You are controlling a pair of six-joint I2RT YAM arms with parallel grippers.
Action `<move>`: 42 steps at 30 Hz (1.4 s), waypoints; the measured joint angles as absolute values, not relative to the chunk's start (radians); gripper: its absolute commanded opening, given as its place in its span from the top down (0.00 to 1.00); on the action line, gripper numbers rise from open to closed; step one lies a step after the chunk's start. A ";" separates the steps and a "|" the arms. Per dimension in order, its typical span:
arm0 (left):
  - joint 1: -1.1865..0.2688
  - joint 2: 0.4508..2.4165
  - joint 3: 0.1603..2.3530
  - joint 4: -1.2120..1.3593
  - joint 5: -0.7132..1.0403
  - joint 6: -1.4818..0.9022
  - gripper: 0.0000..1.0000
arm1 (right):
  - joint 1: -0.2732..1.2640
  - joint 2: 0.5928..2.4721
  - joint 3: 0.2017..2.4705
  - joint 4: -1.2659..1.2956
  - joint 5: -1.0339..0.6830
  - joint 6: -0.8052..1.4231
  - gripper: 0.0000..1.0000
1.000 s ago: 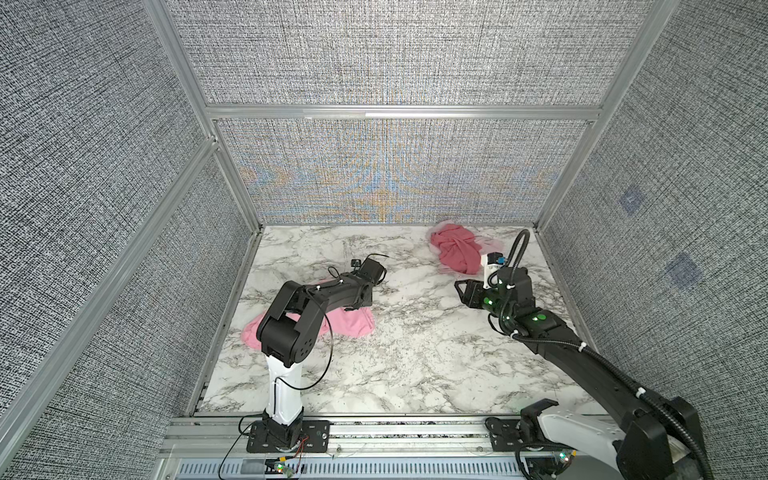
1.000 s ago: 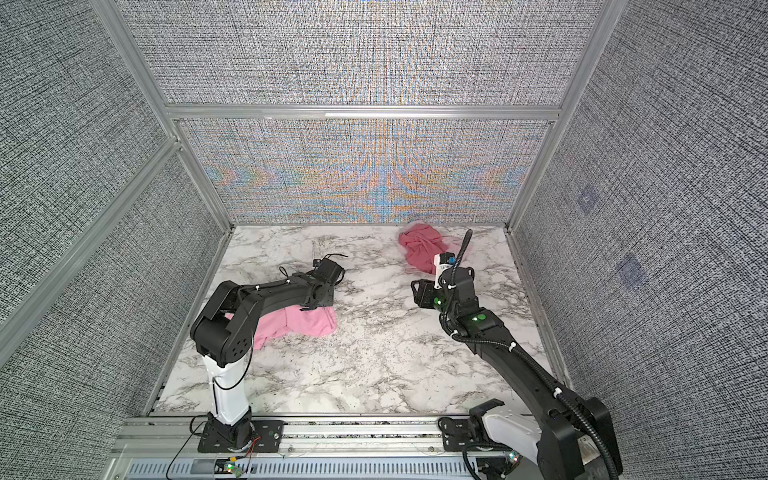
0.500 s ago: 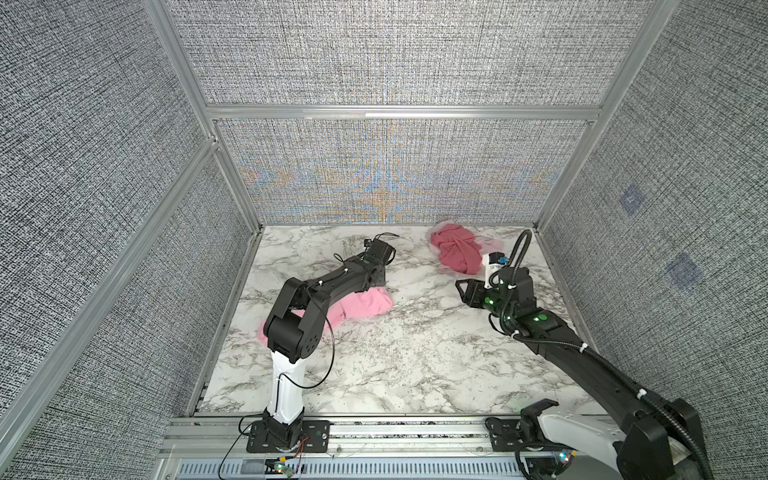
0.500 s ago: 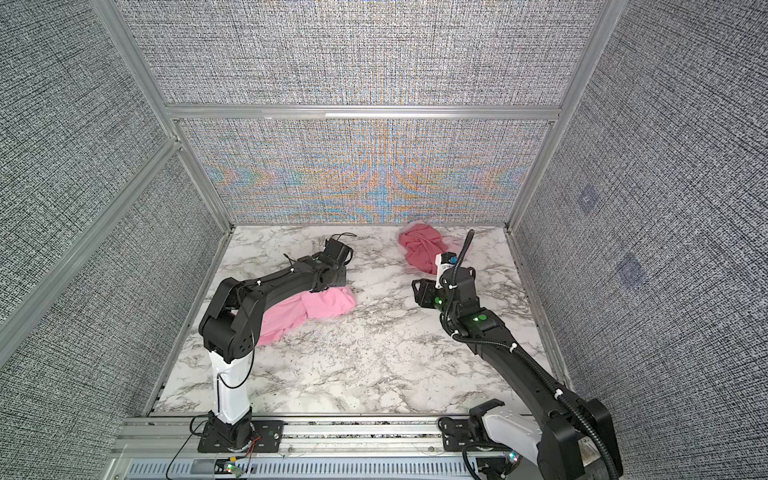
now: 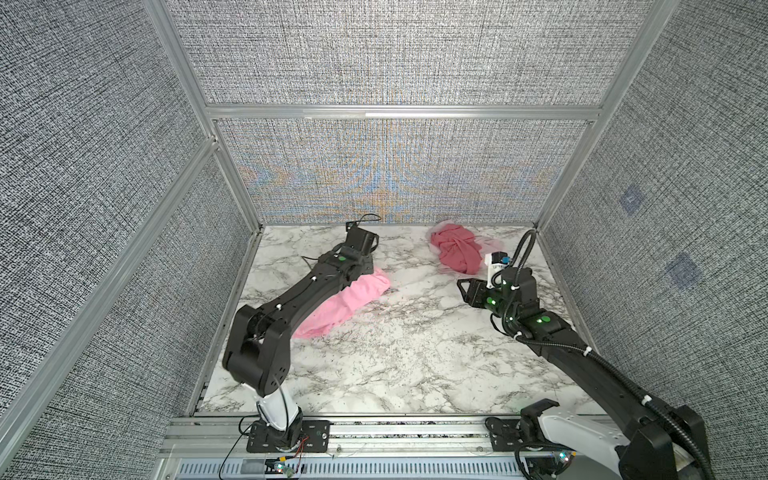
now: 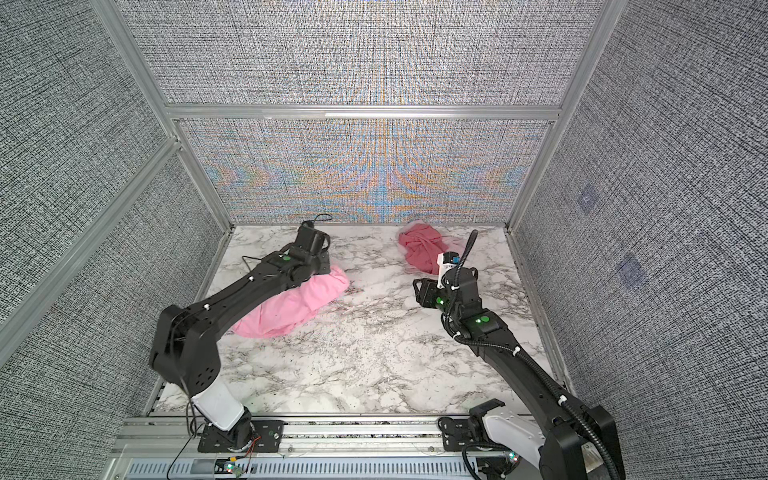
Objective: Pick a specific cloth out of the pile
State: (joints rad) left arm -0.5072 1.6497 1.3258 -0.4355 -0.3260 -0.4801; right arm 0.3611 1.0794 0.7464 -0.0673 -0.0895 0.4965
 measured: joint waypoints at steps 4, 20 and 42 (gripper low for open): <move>-0.433 1.486 1.179 -0.419 -0.326 -0.502 1.00 | 0.361 1.081 0.746 -0.066 -0.091 0.502 0.46; -0.126 1.296 0.786 -0.270 -0.308 -0.489 1.00 | 0.361 1.132 0.774 -0.047 -0.135 0.521 0.46; -0.043 1.435 0.845 -0.244 -0.255 -0.467 0.55 | 0.361 1.081 0.791 -0.074 -0.112 0.529 0.45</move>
